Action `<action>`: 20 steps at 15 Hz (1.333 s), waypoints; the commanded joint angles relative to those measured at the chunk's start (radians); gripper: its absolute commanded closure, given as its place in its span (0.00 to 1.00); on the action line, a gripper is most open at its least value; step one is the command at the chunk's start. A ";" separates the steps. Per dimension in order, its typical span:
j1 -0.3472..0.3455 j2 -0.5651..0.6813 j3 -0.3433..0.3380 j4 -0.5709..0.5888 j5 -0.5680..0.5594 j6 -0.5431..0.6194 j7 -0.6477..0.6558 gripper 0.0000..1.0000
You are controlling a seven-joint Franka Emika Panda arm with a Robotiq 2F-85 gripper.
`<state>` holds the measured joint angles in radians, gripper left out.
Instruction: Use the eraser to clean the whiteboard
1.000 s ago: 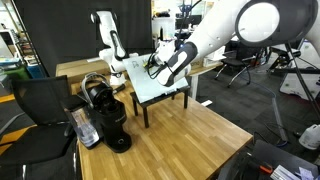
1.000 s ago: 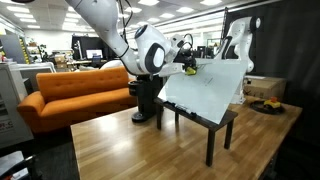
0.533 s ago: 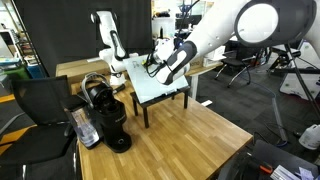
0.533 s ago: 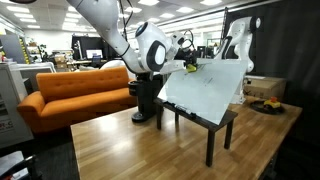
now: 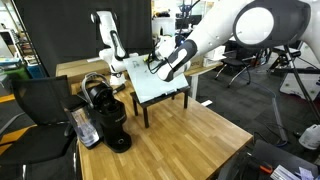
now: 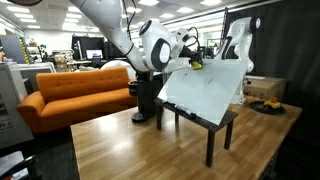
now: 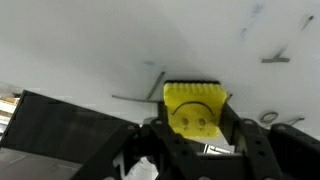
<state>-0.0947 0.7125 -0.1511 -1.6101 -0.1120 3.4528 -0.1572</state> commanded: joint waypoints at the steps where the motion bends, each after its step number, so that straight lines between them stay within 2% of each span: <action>1: -0.024 0.028 0.000 0.050 -0.010 -0.003 0.000 0.73; 10: -0.070 0.029 -0.001 0.055 -0.004 -0.003 0.009 0.73; 20: -0.051 0.034 0.022 0.031 -0.017 -0.002 0.005 0.73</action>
<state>-0.1486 0.7300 -0.1409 -1.5850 -0.1123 3.4529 -0.1541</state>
